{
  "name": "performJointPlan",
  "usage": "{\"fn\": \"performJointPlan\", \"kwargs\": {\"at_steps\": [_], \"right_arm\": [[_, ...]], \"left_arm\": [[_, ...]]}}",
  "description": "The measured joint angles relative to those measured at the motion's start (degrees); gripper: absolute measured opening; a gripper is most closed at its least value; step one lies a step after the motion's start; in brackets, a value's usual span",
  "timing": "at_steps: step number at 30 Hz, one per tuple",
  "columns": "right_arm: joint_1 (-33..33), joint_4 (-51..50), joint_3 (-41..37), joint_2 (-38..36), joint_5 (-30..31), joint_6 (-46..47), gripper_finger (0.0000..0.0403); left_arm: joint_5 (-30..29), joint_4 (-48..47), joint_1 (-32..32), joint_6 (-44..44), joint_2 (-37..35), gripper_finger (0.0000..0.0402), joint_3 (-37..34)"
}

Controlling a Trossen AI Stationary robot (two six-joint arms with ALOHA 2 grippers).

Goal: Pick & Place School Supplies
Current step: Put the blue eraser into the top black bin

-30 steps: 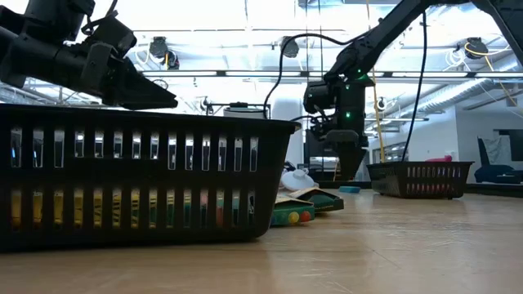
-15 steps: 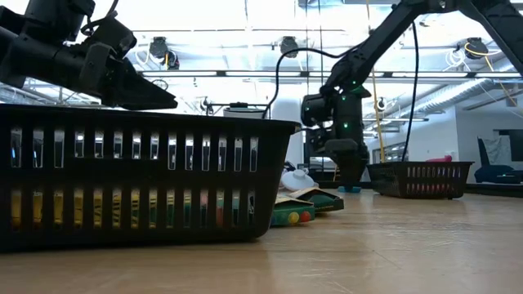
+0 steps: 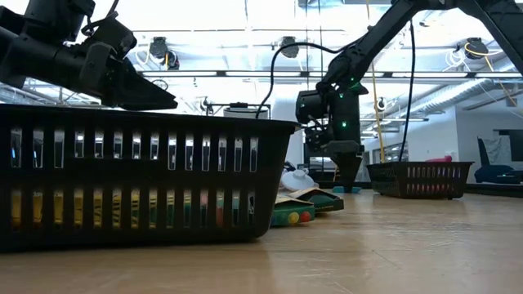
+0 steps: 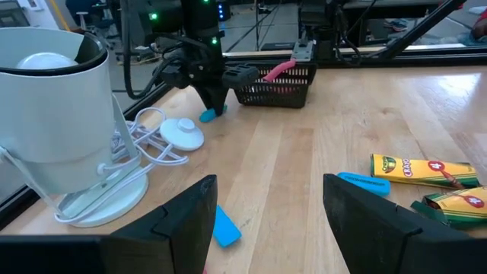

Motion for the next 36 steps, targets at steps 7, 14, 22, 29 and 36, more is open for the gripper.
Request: {"fn": "performJointPlan", "kwargs": {"at_steps": [7, 14, 22, 29, 36], "right_arm": [[4.35, 0.26, -0.04, 0.11, 2.07, -1.5, 0.0046], [9.42, 1.09, -0.04, 0.15, 4.01, -2.37, 0.0046], [13.94, 2.18, -0.04, 0.15, 2.75, -7.14, 0.0046], [17.44, 4.06, 1.32, 0.22, 0.86, -9.2, 0.0046], [22.69, 10.21, 6.54, 0.61, -11.05, -9.85, 0.0046]], "left_arm": [[-0.01, -0.01, 0.0, -0.11, 0.01, 0.0243, 0.0], [-0.01, 0.02, 0.0, -0.09, -0.01, 0.0243, 0.0], [-0.03, 0.06, 0.0, 0.09, -0.01, 0.0243, 0.0], [-0.07, 0.08, 0.0, 0.49, 0.0, 0.0243, 0.0], [-0.23, -0.32, 0.0, 0.99, -0.01, 0.0243, 0.0]]}}
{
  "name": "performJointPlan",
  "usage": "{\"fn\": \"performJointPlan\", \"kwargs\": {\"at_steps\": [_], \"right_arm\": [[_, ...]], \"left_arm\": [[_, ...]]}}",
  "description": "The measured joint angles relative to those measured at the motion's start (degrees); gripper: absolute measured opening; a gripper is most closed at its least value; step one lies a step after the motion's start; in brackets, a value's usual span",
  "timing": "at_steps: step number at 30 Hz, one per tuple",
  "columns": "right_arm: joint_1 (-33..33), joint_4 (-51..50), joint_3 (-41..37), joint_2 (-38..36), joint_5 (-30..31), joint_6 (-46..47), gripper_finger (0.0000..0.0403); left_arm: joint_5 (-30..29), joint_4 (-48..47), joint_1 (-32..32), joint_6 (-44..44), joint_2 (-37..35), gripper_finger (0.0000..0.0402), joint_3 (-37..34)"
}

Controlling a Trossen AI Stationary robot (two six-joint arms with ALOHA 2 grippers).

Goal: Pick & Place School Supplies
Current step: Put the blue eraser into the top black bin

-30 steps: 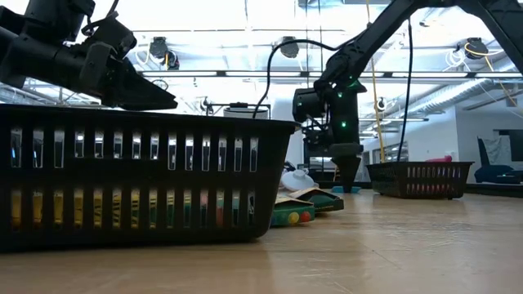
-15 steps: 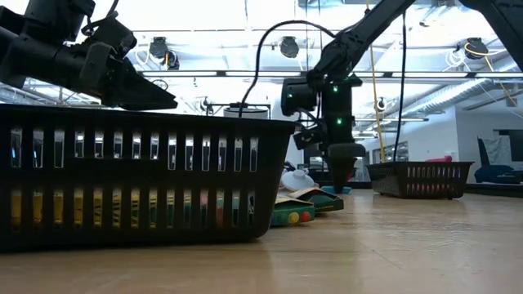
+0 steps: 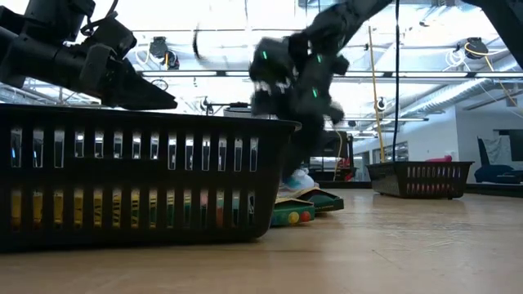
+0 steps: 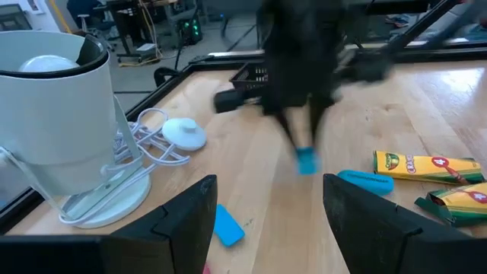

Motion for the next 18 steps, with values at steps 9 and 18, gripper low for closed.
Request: {"fn": "performJointPlan", "kwargs": {"at_steps": [9, 18], "right_arm": [[3.32, 1.39, 6.64, -0.21, 5.45, -1.39, 0.0046], [1.82, 13.72, 8.92, -0.24, 3.95, -4.79, 0.0045]], "left_arm": [[0.0, -2.79, 0.0, 0.42, 0.01, 0.0243, -0.02], [-4.67, -9.09, 0.07, 1.75, -1.9, 0.0243, -0.02]]}}
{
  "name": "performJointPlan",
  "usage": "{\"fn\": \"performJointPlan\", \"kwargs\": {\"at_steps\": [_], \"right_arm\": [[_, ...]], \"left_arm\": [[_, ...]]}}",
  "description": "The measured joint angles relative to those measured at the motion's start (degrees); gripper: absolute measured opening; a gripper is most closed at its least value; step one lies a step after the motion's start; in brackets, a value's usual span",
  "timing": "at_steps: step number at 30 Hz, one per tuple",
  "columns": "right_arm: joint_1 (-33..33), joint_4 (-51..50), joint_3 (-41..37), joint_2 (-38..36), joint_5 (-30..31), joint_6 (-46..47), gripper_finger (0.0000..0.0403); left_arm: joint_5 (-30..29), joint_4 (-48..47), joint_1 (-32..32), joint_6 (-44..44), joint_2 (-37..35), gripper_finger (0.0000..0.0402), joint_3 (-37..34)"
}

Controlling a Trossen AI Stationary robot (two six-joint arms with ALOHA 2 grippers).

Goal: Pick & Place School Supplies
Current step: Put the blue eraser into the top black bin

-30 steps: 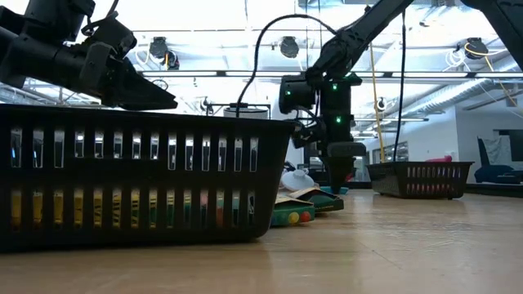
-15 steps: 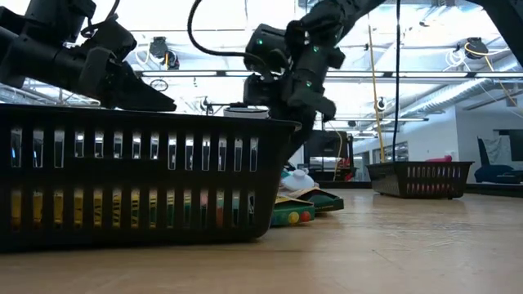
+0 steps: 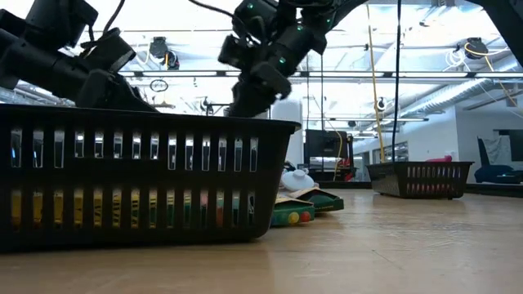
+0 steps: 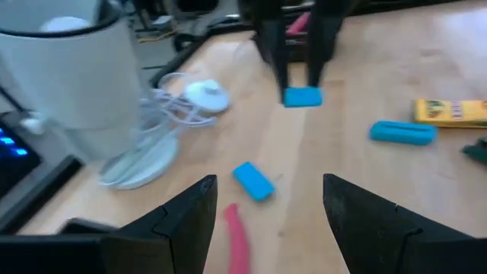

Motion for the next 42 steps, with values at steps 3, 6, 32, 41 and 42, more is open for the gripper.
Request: {"fn": "performJointPlan", "kwargs": {"at_steps": [3, 6, 32, 41, 42], "right_arm": [[-1.04, 5.39, 0.0, 0.0, -1.43, -0.06, 0.0045], [-2.21, 10.21, 0.02, -0.02, -3.42, -0.44, 0.0045], [-3.85, 39.15, 0.08, 3.08, -14.38, 4.75, 0.0044], [-4.21, 42.54, -0.05, 6.03, -15.44, 6.38, 0.0044], [-4.25, 42.77, -0.02, 5.99, -15.49, 6.38, 0.0044]], "left_arm": [[-3.31, -3.93, 0.0, 0.32, -4.3, 0.0243, -0.02], [-3.92, -6.9, 0.0, 1.16, -10.1, 0.0243, -0.02], [14.01, 12.25, 10.8, -0.02, -24.33, 0.0243, -9.03], [16.98, 15.71, 12.07, -1.75, -21.22, 0.0243, -8.96], [17.07, 16.28, 12.07, -1.83, -20.7, 0.0243, -8.96]]}}
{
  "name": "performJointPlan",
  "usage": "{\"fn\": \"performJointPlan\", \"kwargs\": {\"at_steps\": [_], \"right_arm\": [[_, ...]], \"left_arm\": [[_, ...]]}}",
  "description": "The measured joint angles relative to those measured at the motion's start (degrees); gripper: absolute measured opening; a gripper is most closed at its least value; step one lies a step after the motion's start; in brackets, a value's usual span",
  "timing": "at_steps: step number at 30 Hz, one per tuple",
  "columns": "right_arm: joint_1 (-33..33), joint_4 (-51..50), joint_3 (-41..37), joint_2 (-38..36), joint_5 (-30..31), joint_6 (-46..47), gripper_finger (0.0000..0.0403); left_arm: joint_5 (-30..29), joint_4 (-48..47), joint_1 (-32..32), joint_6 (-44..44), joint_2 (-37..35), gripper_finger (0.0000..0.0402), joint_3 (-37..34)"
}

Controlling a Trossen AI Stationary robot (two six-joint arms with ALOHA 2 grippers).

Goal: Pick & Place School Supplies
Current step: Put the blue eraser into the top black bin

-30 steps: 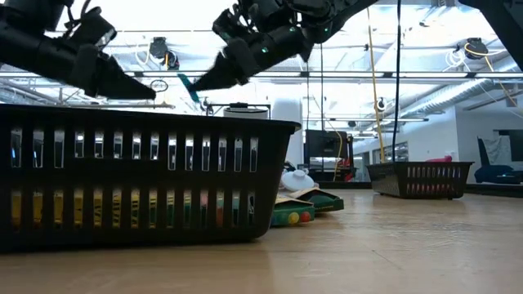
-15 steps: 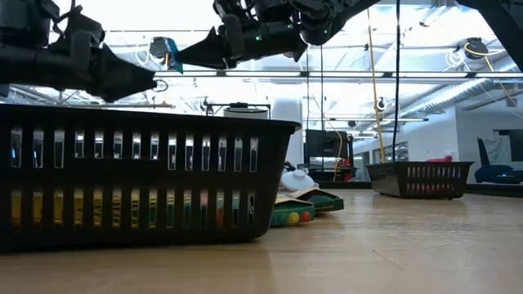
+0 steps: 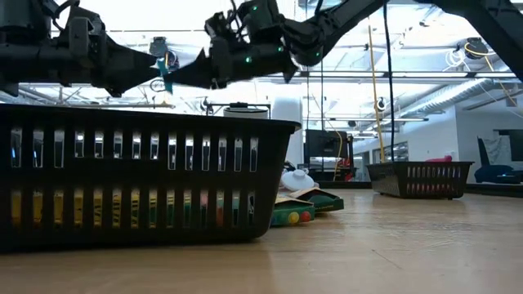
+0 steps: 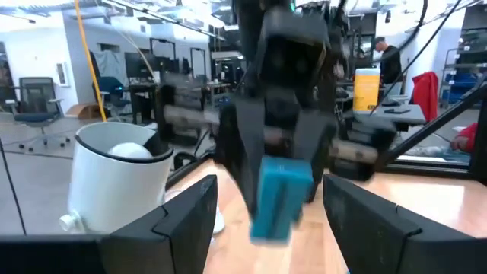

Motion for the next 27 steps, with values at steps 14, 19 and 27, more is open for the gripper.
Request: {"fn": "performJointPlan", "kwargs": {"at_steps": [14, 19, 27], "right_arm": [[0.22, 2.16, 0.26, 0.21, -0.21, 0.33, 0.0044], [0.48, 2.47, 0.26, 0.21, -0.24, 0.35, 0.0044], [0.41, 1.83, 0.26, 0.21, -0.05, 0.37, 0.0044]], "left_arm": [[-0.19, 11.42, 0.58, -0.91, 9.89, 0.0243, 0.0], [-0.04, 14.89, 0.87, -1.09, 11.26, 0.0243, 0.0], [0.59, 15.21, 0.85, -0.81, 11.5, 0.0161, 0.52]]}}
